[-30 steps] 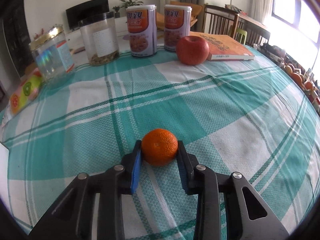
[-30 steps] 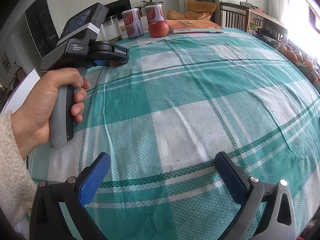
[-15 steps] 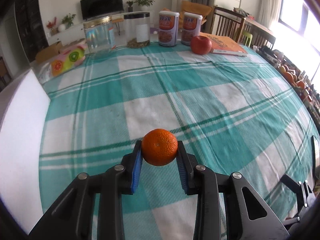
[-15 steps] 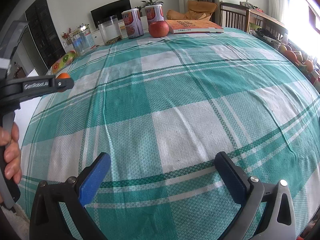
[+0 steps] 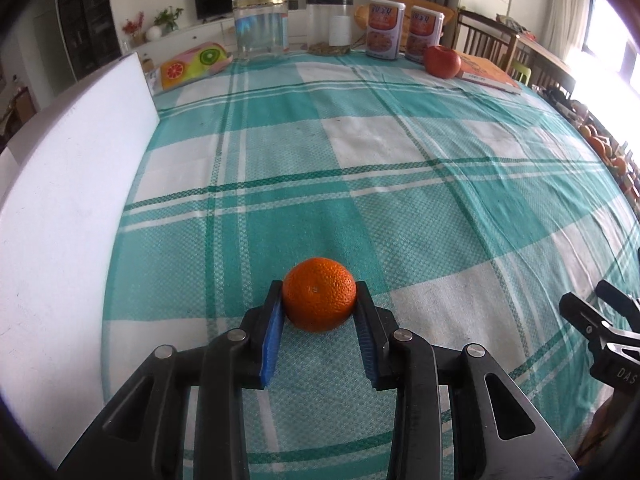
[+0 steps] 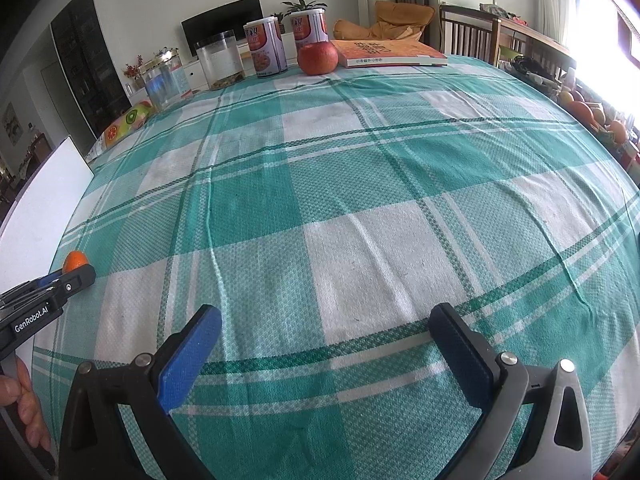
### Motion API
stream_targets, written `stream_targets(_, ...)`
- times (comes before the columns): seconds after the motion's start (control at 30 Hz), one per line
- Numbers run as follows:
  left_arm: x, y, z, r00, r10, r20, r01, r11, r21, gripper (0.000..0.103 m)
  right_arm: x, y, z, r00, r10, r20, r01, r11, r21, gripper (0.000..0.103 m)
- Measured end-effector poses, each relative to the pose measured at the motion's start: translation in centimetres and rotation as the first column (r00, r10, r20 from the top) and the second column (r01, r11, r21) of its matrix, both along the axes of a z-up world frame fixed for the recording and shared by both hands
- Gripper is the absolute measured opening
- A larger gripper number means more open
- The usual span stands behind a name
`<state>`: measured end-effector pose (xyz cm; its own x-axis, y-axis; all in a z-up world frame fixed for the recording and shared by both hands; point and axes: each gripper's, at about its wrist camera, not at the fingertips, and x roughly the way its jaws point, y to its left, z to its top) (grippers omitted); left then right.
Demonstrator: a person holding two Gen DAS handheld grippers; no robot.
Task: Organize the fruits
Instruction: 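Lower the tangerine onto the cloth and open the left tool, then move the right tool to the red apple and close on it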
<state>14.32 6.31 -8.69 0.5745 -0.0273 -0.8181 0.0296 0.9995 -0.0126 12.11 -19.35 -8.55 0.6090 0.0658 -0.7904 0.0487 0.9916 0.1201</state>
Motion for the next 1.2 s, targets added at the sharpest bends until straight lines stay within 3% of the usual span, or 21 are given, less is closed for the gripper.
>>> stream_targets(0.03,-0.1,-0.1,0.0,1.0,-0.001,0.012,0.001,1.0,0.007,0.039,0.0,0.0,0.0,1.0,0.0,0.0,0.0,1.0,-0.001,0.103)
stream_targets(0.13,-0.4,-0.5,-0.1,0.999,0.0,0.033,-0.001,0.999,0.041,0.074,0.0,0.0,0.0,1.0,0.0,-0.001,0.0,1.0,-0.002,0.103)
stream_targets(0.17,-0.5,-0.5,-0.1,0.999,0.004,0.042,-0.006,0.999,0.053,0.081,0.0,0.0,0.0,1.0,0.0,-0.001,0.0,1.0,-0.002,0.103)
stream_targets(0.47,-0.5,0.1,-0.9,0.999,0.023,0.038,-0.025,0.998,0.062,0.095,0.0,0.3,0.0,1.0,0.002,-0.01,-0.003,1.0,-0.026,0.103)
stream_targets(0.83,-0.4,0.6,-1.1,0.999,0.038,0.029,-0.039,0.999,0.038,0.1,-0.1,0.2,-0.1,1.0,0.01,-0.007,-0.011,1.0,-0.015,0.103)
stream_targets(0.93,-0.4,0.6,-1.1,0.999,0.037,0.029,-0.038,0.999,0.037,0.1,0.4,0.5,0.0,0.996,0.075,-0.057,-0.077,0.996,-0.049,0.103)
stream_targets(1.03,-0.4,0.6,-1.1,0.999,0.038,0.029,-0.039,0.999,0.038,0.1,3.5,-0.3,1.0,0.989,0.121,-0.082,-0.12,0.993,0.022,0.103)
stream_targets(1.13,-0.4,0.6,-1.2,0.999,0.037,0.029,-0.039,0.999,0.037,0.1,9.3,-1.8,3.2,0.994,0.112,-0.015,-0.111,0.991,0.081,0.103)
stream_targets(1.2,-0.4,0.6,-1.2,0.999,0.037,0.029,-0.039,0.999,0.037,0.1,14.3,-2.5,4.6,0.995,0.087,0.056,-0.091,0.994,0.062,0.103)
